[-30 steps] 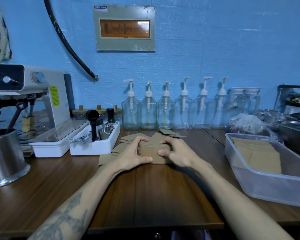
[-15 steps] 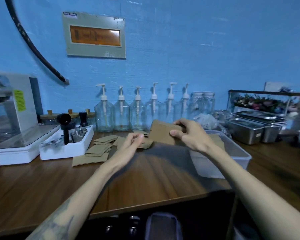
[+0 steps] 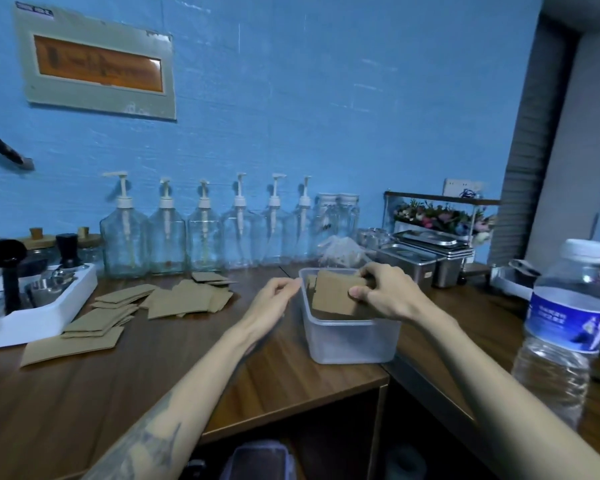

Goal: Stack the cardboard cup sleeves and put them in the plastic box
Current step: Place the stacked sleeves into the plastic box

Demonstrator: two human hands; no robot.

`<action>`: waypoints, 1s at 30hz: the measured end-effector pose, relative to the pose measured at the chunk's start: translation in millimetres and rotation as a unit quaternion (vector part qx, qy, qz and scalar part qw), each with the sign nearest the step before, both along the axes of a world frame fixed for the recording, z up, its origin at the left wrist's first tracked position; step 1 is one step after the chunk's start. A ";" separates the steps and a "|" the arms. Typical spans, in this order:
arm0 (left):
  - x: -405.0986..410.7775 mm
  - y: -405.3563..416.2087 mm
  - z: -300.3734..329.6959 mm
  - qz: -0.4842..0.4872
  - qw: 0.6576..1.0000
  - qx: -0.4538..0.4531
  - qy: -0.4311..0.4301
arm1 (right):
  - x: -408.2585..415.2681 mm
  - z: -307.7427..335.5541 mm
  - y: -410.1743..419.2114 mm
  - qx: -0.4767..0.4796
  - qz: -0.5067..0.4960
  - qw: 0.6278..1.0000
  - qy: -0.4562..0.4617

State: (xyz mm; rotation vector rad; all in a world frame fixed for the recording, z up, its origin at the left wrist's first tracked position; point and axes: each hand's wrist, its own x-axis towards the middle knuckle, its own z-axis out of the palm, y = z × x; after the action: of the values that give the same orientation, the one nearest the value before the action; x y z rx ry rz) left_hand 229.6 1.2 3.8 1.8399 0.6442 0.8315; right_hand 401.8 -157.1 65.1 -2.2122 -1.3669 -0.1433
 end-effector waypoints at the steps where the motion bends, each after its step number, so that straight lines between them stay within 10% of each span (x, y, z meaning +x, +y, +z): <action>1: 4.4 -0.4 0.0 -0.002 1.000 -0.006 0.001 | 0.1 -1.7 3.1 -0.016 0.007 1.000 -0.005; 30: 14.6 7.2 -15.9 -0.063 0.997 -0.036 -0.024 | 30.7 -7.3 37.3 -0.089 0.038 0.992 -0.076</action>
State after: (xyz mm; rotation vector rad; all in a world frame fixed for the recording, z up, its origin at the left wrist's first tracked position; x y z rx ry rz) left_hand 244.2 8.3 -12.1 1.7712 0.5159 0.7589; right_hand 432.5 -119.8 57.8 -2.3312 -1.6003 -0.1717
